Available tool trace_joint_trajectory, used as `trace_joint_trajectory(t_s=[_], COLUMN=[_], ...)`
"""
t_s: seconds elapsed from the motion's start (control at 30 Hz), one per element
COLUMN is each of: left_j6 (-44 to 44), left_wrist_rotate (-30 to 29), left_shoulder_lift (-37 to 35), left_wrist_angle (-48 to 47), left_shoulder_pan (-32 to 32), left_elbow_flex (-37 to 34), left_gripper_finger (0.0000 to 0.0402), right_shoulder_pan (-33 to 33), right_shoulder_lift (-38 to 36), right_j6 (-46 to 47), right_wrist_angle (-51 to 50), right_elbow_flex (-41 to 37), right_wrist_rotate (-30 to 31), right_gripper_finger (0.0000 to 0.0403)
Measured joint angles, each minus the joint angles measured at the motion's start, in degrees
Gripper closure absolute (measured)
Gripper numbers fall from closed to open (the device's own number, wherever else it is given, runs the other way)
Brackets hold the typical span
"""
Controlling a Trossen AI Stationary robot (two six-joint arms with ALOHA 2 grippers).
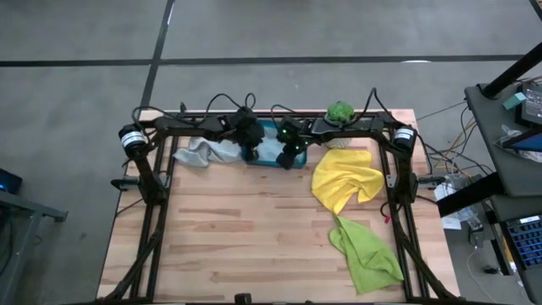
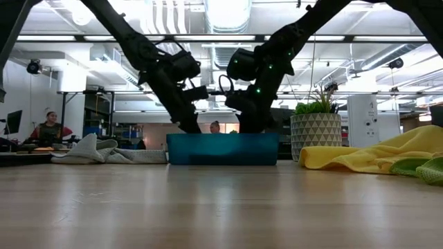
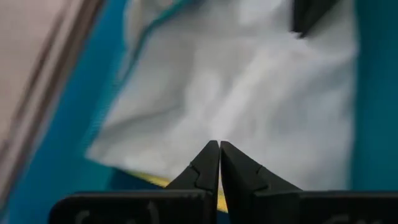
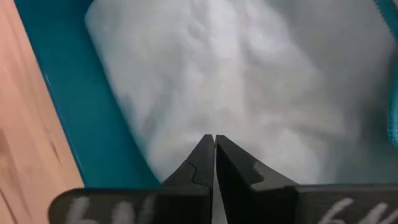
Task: Fold microfiber towels
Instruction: Put the folded light blue microfiber cloth into the bin, then fold the grey microfiber cloth
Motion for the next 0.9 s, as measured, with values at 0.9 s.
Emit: trace_joint_trajectory(t_s=[0.9], left_j6=[-1.4], left_wrist_rotate=[6.7], left_shoulder_lift=[-6.8], left_wrist_angle=[-4.9], left_shoulder_pan=[-0.4], left_elbow_flex=[-0.8], left_gripper_finger=[0.0401], right_shoulder_pan=[-0.8], right_shoulder_lift=[-5.2], right_j6=[-4.7], right_wrist_angle=[-5.9], right_elbow_flex=[2.6], right_wrist_rotate=[2.3], right_gripper_finger=[0.0394])
